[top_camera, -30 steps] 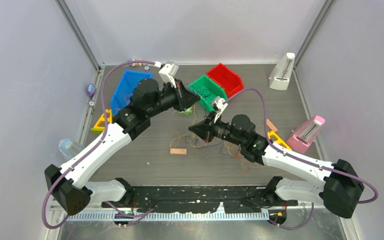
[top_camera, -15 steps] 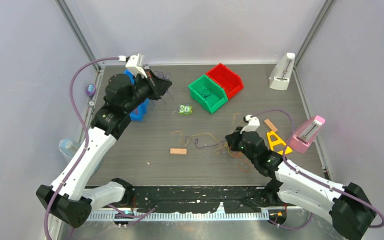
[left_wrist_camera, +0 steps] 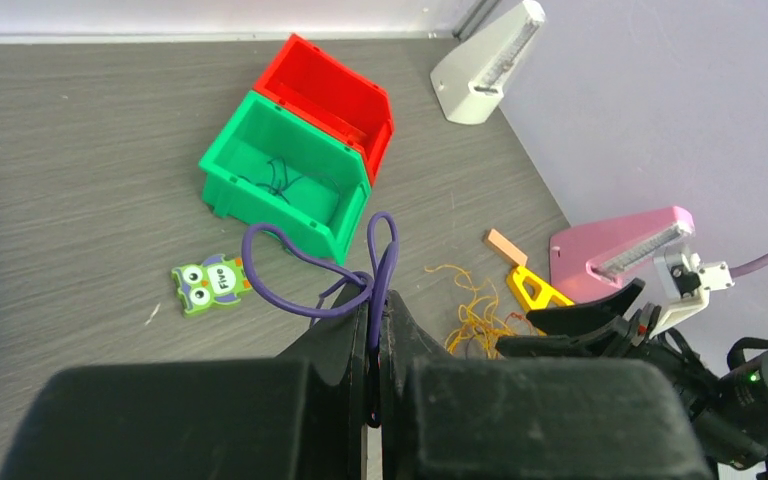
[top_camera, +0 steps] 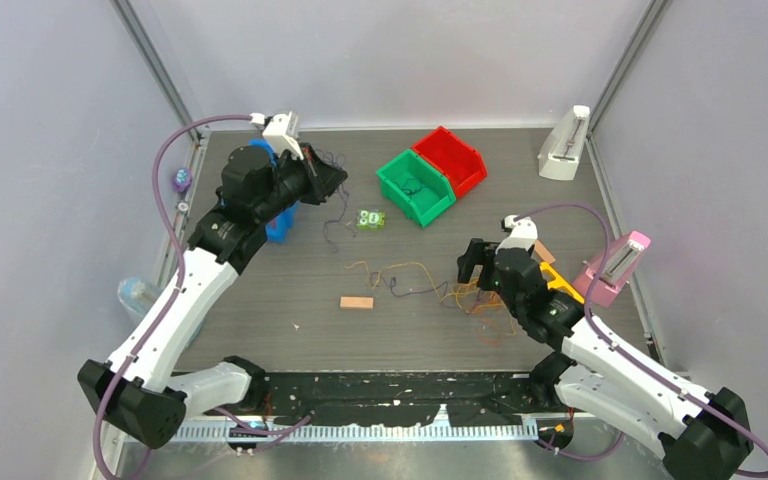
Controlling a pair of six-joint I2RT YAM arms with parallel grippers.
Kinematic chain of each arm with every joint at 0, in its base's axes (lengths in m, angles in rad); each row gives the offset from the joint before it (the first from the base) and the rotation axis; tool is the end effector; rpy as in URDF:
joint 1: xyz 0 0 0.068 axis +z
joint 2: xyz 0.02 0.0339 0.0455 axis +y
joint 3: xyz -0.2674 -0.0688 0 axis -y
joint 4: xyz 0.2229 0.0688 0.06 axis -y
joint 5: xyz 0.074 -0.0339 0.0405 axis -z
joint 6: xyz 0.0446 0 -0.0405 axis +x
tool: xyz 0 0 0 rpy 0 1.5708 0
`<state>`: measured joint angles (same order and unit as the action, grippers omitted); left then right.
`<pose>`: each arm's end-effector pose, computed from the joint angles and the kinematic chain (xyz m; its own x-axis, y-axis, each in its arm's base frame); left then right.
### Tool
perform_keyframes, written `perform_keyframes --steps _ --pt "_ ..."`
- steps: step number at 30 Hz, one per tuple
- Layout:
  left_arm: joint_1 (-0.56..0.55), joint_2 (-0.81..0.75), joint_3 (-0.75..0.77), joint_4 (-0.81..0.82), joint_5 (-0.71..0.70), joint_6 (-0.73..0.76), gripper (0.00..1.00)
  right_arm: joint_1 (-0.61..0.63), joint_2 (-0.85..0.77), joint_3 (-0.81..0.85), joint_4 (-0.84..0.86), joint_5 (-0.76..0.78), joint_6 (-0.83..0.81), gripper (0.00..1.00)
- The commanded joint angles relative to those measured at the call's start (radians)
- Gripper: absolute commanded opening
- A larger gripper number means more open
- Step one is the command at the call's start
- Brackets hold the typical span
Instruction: Untangle the cables
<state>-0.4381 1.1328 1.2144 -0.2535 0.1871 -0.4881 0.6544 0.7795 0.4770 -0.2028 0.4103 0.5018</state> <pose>0.2138 -0.1093 0.4135 -0.4101 -0.3167 -0.8553 0.4421 0.7512 -0.4901 0.1386 0.0839 0.2367 -0.4720 0.1938 -0.8600 -0.0618 0.9659 0.2516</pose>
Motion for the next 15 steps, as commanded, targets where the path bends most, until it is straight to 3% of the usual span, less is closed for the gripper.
perform_keyframes --steps 1,10,15 --pt "0.004 0.039 0.041 0.021 0.086 0.008 0.00 -0.004 -0.003 0.054 -0.033 0.050 -0.066 0.88" --pt "0.002 0.203 0.160 0.045 0.154 -0.028 0.00 -0.017 -0.001 0.064 -0.019 0.120 -0.069 0.87" --pt "-0.001 0.352 0.309 0.061 0.196 -0.069 0.00 -0.026 0.021 0.092 -0.007 0.145 -0.087 0.86"
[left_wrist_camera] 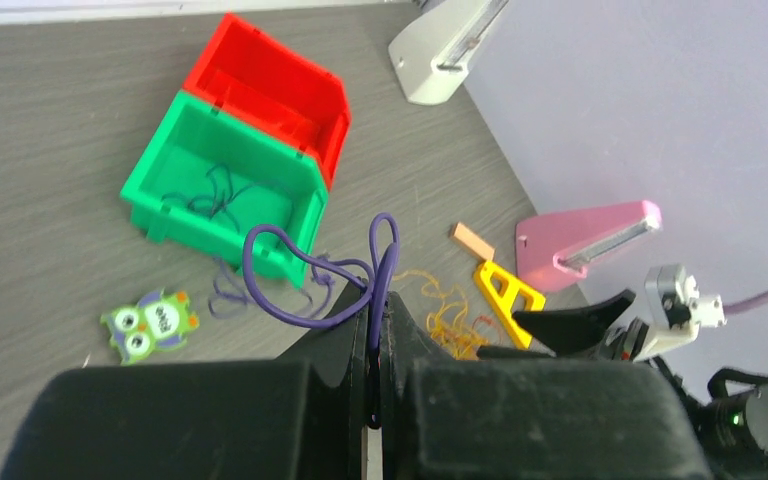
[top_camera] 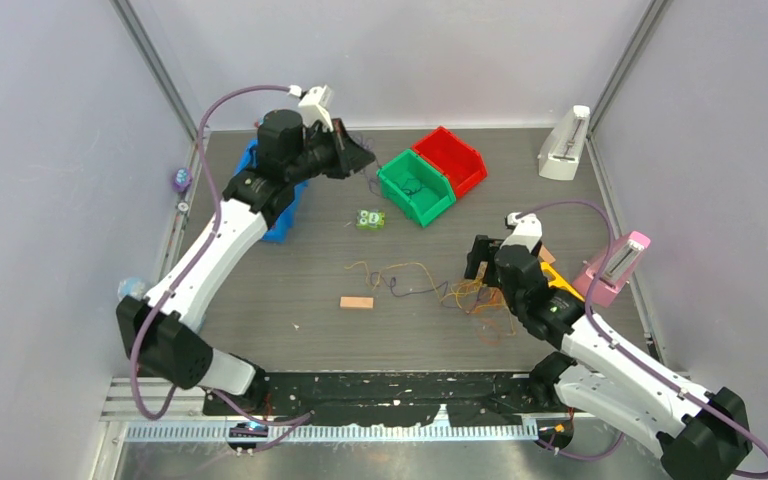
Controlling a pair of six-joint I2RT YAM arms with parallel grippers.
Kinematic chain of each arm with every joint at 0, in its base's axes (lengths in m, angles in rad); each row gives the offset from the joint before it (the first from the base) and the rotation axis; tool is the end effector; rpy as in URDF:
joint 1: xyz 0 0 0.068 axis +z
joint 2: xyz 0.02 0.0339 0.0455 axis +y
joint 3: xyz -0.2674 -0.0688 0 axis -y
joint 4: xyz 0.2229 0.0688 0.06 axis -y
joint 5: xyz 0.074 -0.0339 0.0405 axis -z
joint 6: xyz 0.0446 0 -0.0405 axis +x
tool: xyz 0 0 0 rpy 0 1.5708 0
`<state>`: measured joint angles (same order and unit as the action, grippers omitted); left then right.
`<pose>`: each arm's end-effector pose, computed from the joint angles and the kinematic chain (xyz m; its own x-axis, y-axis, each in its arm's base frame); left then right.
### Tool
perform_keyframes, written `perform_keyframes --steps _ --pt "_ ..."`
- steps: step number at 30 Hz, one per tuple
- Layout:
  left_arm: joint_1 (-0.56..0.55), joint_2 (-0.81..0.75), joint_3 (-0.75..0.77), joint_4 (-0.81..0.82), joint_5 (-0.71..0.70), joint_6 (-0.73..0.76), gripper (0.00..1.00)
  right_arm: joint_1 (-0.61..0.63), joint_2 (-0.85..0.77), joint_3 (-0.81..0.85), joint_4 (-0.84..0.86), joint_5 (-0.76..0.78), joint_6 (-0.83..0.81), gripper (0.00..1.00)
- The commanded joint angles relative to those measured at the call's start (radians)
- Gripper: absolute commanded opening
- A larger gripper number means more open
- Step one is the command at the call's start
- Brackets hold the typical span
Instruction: Untangle the cables
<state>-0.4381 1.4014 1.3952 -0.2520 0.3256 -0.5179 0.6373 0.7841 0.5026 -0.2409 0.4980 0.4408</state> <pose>0.2752 -0.1447 0.4060 -0.5385 -0.2657 -0.7996 0.4781 0.6851 -0.5496 0.1409 0.0778 0.2416 -0.4438 0.1378 -0.8855 -0.0008 0.9880 0.1542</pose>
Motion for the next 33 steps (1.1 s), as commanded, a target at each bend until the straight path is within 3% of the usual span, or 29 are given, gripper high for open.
perform_keyframes --steps 1,12,25,31,33 --pt "-0.002 0.118 0.163 0.061 0.065 -0.049 0.00 -0.011 0.023 0.079 0.033 0.060 -0.030 0.86" --pt "-0.023 0.459 0.469 0.095 0.167 -0.183 0.00 -0.017 0.044 0.161 0.048 0.068 -0.072 0.86" --pt "-0.013 0.715 0.510 0.119 0.135 -0.228 0.00 -0.039 0.052 0.152 0.082 0.020 -0.079 0.86" --pt "-0.006 0.822 0.592 -0.013 0.082 -0.223 0.00 -0.049 0.061 0.110 0.108 -0.024 -0.057 0.86" --pt "-0.005 0.855 0.644 -0.087 0.051 -0.215 0.08 -0.052 0.063 0.101 0.116 -0.033 -0.049 0.86"
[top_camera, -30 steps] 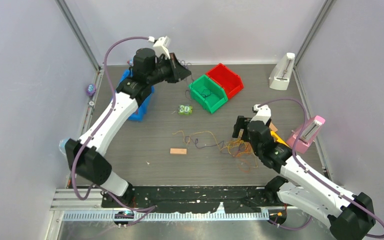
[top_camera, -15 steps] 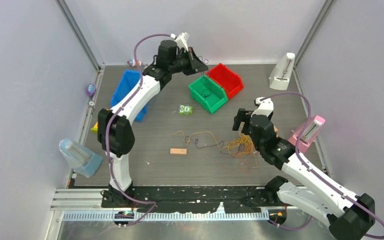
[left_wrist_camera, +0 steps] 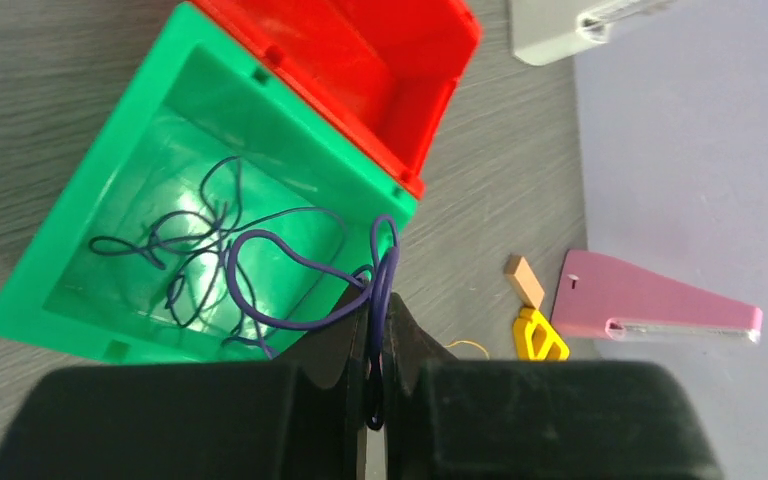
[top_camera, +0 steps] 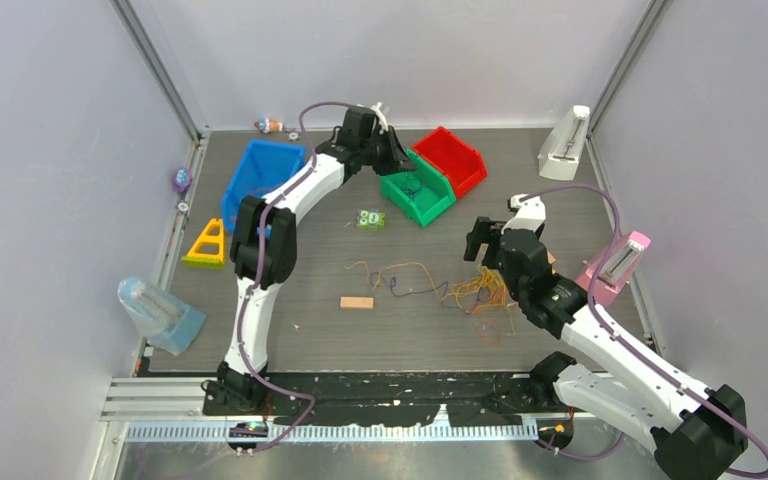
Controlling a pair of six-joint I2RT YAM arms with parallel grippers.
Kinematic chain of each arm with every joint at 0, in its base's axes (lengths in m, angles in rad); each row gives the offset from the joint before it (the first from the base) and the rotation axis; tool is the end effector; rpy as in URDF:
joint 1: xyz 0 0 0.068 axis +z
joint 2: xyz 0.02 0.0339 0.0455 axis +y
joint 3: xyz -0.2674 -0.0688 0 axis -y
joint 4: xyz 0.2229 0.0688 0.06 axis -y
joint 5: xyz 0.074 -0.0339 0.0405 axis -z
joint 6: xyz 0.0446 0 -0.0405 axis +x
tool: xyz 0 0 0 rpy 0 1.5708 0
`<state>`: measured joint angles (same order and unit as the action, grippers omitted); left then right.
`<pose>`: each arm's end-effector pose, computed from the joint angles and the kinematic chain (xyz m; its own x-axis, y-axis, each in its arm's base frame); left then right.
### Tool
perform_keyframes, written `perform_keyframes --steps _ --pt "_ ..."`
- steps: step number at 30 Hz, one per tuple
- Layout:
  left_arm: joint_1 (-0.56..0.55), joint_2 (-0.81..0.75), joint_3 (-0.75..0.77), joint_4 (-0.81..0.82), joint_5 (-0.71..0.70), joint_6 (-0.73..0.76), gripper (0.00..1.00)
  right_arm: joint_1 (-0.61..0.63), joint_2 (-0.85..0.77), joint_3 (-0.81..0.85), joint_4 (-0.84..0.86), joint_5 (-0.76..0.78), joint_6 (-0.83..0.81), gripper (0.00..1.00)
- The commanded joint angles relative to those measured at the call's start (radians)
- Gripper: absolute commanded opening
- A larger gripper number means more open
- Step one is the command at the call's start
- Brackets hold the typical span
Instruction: Untangle the cables
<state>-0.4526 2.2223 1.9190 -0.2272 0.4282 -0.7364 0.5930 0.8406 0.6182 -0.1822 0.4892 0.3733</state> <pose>0.4520 -0.2404 0.2588 -0.8206 -0.2803 -0.4980 0.2278 0.6387 -0.7350 0.1581 0.0813 0.2775 -0.3532 0.1502 -0.9234 -0.0067 0.9866 0.1630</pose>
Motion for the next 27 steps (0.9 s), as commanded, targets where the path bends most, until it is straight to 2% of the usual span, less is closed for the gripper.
perform_keyframes --steps 1,3,8,10,15,18,20,22,27 --pt "0.009 0.050 0.145 -0.138 -0.055 0.004 0.14 -0.009 0.007 -0.017 0.062 -0.029 0.021 0.86" --pt "0.009 0.070 0.172 -0.188 -0.064 0.004 0.27 -0.010 0.012 -0.023 0.069 -0.033 0.025 0.86" --pt "0.009 0.036 0.146 -0.229 -0.110 0.010 0.74 -0.037 0.120 0.030 0.011 -0.026 0.048 0.86" --pt "0.009 0.002 0.127 -0.231 -0.123 0.034 0.79 -0.049 0.178 0.065 -0.012 -0.052 0.039 0.86" --pt "0.010 -0.116 0.090 -0.272 -0.152 0.110 0.81 -0.060 0.322 0.126 0.052 -0.171 -0.028 0.84" --pt "0.010 -0.219 0.026 -0.287 -0.167 0.154 0.86 -0.063 0.419 0.224 0.049 -0.214 -0.038 0.82" --pt "0.009 -0.316 -0.083 -0.248 -0.167 0.176 0.93 -0.066 0.491 0.290 0.045 -0.232 -0.039 0.81" --pt "0.010 -0.446 -0.291 -0.159 -0.188 0.182 0.99 -0.068 0.566 0.361 0.042 -0.249 -0.033 0.79" --pt "0.011 -0.771 -0.670 -0.029 -0.275 0.208 1.00 -0.079 0.799 0.596 -0.022 -0.242 -0.033 0.74"
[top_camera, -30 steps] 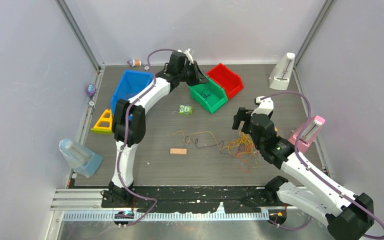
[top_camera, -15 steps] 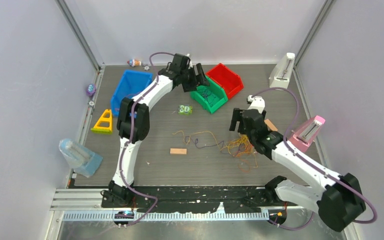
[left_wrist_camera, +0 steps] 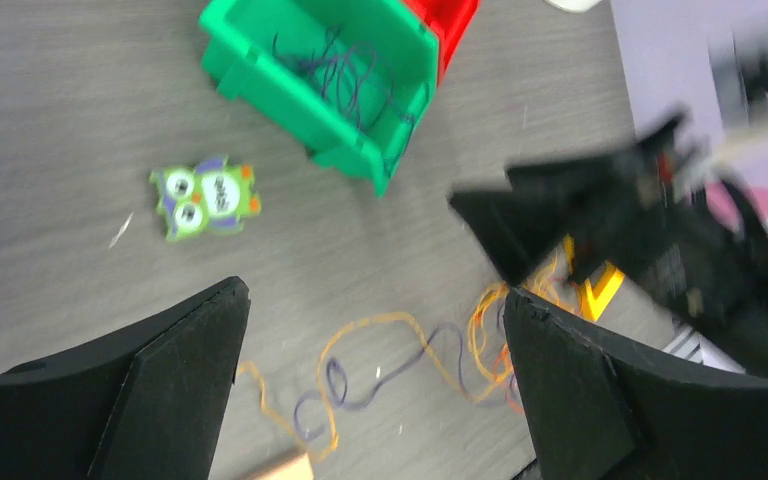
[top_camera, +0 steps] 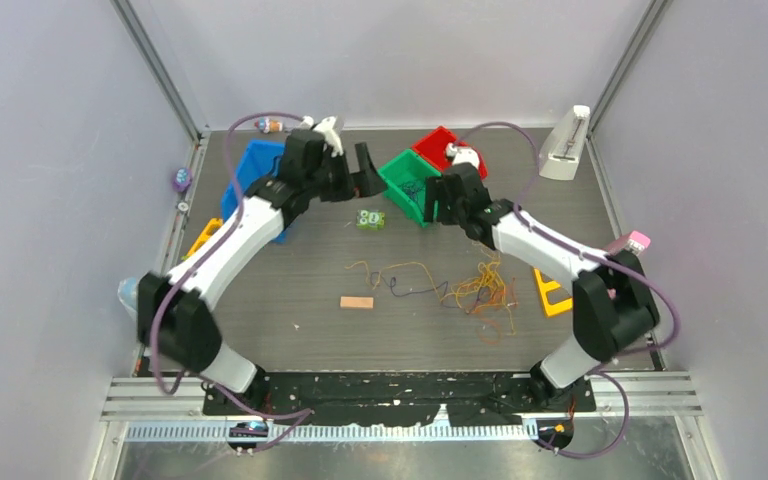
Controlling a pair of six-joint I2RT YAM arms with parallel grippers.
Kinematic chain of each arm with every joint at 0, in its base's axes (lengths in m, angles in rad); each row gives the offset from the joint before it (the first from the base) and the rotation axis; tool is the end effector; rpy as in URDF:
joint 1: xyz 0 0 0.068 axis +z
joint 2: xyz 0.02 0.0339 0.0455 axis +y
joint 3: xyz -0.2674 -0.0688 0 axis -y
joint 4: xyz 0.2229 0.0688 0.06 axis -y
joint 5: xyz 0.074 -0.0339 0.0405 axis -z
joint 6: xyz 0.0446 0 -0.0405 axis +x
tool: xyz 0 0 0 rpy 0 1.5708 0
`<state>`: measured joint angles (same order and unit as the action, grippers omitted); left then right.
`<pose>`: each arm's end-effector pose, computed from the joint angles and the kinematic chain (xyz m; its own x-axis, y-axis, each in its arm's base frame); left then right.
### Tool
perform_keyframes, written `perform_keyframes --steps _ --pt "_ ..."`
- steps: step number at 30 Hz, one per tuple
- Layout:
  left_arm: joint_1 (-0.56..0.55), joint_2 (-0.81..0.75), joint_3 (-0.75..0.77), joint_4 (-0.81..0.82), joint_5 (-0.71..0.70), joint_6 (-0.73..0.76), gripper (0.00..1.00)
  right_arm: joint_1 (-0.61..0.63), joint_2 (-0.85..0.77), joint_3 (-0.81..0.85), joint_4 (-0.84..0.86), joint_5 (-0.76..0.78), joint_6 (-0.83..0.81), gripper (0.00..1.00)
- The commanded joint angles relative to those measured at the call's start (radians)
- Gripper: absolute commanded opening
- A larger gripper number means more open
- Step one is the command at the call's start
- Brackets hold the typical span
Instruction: Untangle the cables
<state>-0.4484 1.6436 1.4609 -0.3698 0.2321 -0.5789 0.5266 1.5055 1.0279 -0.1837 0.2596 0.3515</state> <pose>0.3285 -0.1694 0.3371 -0.7232 -0.2429 -0.6465 0.2421 0.7875 -0.5668 0.2828 0.1512 0.2592 -0.6054 0.0329 -0.7952 -0.1088 0.9863 0.1237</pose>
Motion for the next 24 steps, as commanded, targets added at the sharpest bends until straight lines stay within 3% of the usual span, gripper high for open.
perform_keyframes --steps 1,10,16,24 --pt "0.007 -0.243 -0.272 0.121 -0.090 0.053 0.99 -0.018 0.165 0.220 -0.056 -0.010 -0.013 0.73" --pt "0.007 -0.587 -0.709 0.245 -0.161 0.038 1.00 -0.037 0.520 0.601 -0.214 0.026 -0.059 0.69" --pt "0.007 -0.761 -0.892 0.292 -0.212 0.023 1.00 -0.024 0.591 0.635 -0.222 -0.100 -0.071 0.65" --pt "0.007 -0.876 -0.977 0.284 -0.224 0.069 1.00 0.063 0.571 0.610 -0.186 -0.290 -0.077 0.65"
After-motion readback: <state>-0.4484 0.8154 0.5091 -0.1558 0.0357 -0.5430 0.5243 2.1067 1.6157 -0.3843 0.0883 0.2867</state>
